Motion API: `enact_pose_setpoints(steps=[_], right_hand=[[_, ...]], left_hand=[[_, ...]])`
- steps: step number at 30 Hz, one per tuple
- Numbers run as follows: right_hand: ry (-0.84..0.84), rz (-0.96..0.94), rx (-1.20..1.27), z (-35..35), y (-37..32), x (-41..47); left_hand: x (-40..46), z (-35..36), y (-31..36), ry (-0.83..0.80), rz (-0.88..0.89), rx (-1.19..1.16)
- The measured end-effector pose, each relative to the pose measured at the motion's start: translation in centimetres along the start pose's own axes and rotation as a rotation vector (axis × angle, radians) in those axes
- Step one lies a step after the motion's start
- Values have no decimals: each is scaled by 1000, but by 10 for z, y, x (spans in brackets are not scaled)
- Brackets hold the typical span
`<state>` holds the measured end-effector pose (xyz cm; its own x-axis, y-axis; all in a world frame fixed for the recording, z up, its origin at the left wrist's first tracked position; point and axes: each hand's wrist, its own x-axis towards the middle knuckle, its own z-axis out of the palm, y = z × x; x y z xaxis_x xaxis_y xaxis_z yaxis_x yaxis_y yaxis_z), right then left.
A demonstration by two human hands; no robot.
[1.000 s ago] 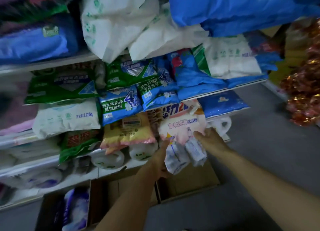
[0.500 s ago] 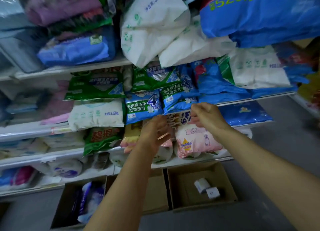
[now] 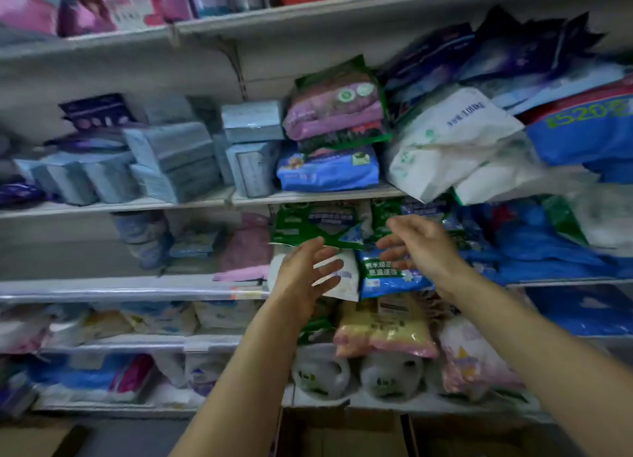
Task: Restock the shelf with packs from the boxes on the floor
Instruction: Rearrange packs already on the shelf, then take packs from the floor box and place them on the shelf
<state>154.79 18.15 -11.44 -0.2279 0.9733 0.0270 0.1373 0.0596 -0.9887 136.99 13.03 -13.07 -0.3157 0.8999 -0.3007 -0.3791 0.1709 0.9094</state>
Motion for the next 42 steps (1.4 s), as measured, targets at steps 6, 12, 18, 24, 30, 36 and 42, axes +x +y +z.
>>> enact_pose_setpoints(steps=[6,12,18,24,30,36,42], right_hand=[[-47,-88,19,88,-38,-8],[-69,-180,-95,151,-67,5],[-45,-394,-370,176,-102,61],[74,-759,-1110,185,-148,133],[198,-837,-1749,201,-164,203],[222,-804,-1913,216,-162,249],[223,-845,-1896,219,-163,263]], left_hand=[[-4,-95,61,27,140,84],[-3,-153,115,74,245,168],[28,-178,161,138,362,263],[87,-194,206,375,679,681],[139,-201,236,647,910,1430],[185,-191,243,758,785,2018],[202,-188,250,818,810,2078]])
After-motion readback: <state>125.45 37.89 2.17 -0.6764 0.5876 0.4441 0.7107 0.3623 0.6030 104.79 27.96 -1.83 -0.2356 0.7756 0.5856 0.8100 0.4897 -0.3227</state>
